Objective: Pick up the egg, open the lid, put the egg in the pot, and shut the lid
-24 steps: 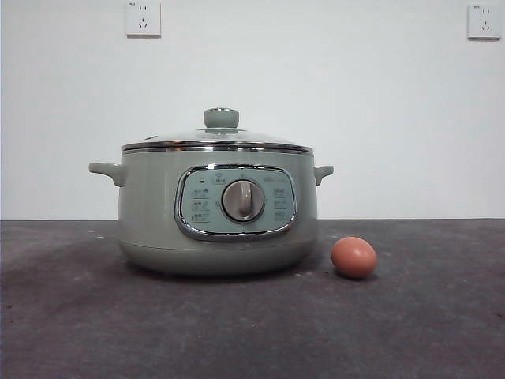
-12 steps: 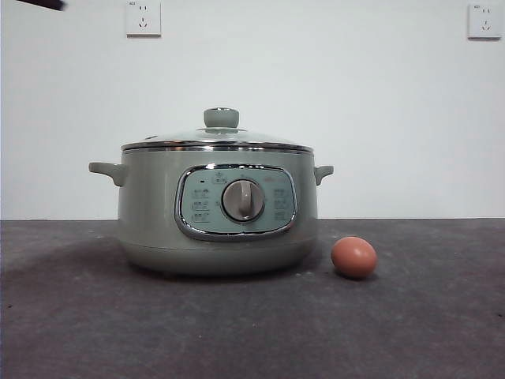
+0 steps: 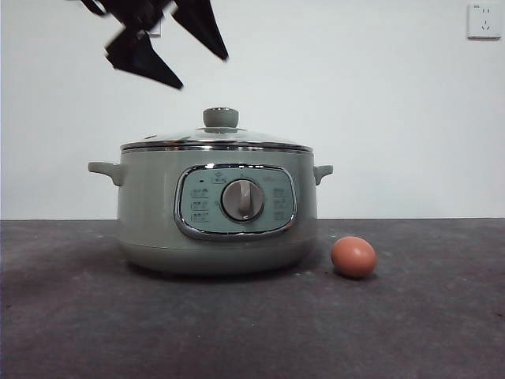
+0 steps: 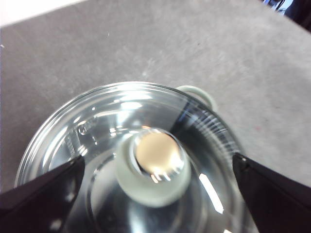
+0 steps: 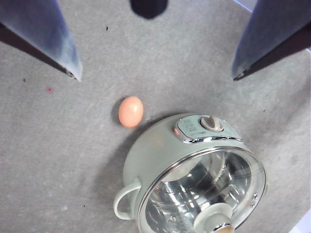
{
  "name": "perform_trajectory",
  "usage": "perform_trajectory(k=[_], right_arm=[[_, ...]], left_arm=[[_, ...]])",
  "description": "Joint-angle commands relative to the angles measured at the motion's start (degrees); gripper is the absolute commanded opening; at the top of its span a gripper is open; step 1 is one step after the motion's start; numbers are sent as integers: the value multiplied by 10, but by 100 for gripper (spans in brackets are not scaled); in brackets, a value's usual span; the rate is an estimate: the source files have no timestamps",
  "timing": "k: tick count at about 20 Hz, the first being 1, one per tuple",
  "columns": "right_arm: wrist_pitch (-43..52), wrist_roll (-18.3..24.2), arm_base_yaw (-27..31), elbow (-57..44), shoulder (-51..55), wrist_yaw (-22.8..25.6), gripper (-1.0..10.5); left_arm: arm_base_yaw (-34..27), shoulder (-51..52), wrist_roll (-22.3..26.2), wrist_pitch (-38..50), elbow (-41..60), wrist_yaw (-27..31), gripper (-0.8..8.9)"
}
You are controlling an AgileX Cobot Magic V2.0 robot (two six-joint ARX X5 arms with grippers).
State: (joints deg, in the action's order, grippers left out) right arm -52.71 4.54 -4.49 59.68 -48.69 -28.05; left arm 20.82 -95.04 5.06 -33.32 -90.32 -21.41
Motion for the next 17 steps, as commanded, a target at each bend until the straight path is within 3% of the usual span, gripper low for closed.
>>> perform_trajectory(k=[1, 7, 11, 14, 17], right_arm=[[1, 2, 0, 2, 0, -3, 567], [4, 2, 0, 2, -9, -2, 567], [2, 2, 0, 2, -14, -2, 567], [2, 2, 0, 2, -14, -2, 567], [2, 2, 0, 2, -14, -1, 567]], left_arm=[[6, -29, 11, 13, -6, 12, 633], [20, -73, 12, 30, -6, 23, 628], [40, -84, 12, 33, -6, 70, 612], [52, -85, 12, 32, -6, 84, 310], [57, -85, 10, 29, -6, 84, 237]])
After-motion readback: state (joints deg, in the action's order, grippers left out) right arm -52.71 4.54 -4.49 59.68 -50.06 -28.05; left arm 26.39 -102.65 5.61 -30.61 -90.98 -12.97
